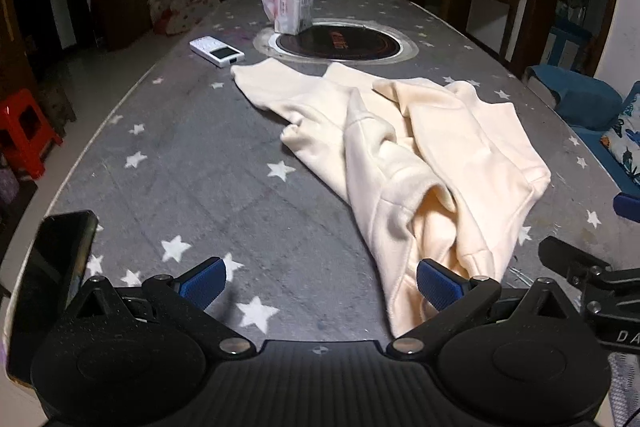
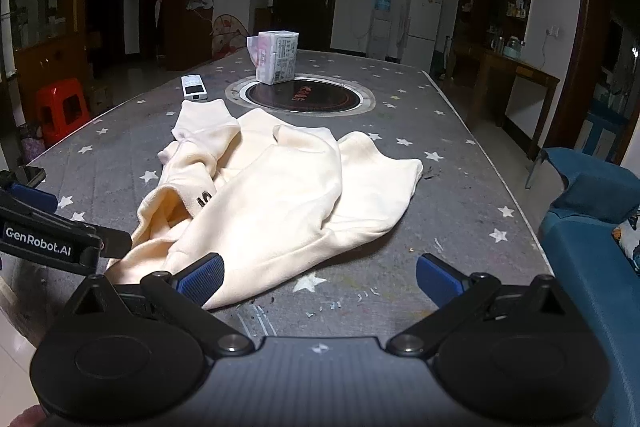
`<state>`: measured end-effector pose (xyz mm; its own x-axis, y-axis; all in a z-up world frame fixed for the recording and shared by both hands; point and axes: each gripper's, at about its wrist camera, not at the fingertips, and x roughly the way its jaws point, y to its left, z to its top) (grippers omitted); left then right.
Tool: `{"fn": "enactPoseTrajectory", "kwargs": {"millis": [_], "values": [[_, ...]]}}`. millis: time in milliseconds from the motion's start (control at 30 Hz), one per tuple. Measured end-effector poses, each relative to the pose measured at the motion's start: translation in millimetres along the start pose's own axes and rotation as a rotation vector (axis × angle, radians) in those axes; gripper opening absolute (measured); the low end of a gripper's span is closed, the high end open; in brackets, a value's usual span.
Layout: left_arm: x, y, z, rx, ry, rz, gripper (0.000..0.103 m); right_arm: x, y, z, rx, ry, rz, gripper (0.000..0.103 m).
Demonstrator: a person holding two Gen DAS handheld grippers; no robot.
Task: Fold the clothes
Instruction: 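Move both grippers toward the crumpled cream sweatshirt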
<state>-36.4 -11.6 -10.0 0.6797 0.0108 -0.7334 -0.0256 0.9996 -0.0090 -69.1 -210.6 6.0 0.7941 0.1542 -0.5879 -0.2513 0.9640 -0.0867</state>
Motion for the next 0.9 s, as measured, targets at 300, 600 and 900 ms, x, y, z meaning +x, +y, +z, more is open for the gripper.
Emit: {"fn": "enactPoseTrajectory", "kwargs": {"millis": [300,600,900], "values": [[3,-2,-1,0.029,0.012,-0.002,0.103,-1,1,0,0.003,0.001,0.003,0.103],[8,4,-1,0.009,0.034,0.000,0.103,1,4,0,-0.002,0.005,0.008,0.103],[12,6,2,-0.008,0.059,0.012,0.103,4,6,1,0.002,0.005,0.020,0.103]]}}
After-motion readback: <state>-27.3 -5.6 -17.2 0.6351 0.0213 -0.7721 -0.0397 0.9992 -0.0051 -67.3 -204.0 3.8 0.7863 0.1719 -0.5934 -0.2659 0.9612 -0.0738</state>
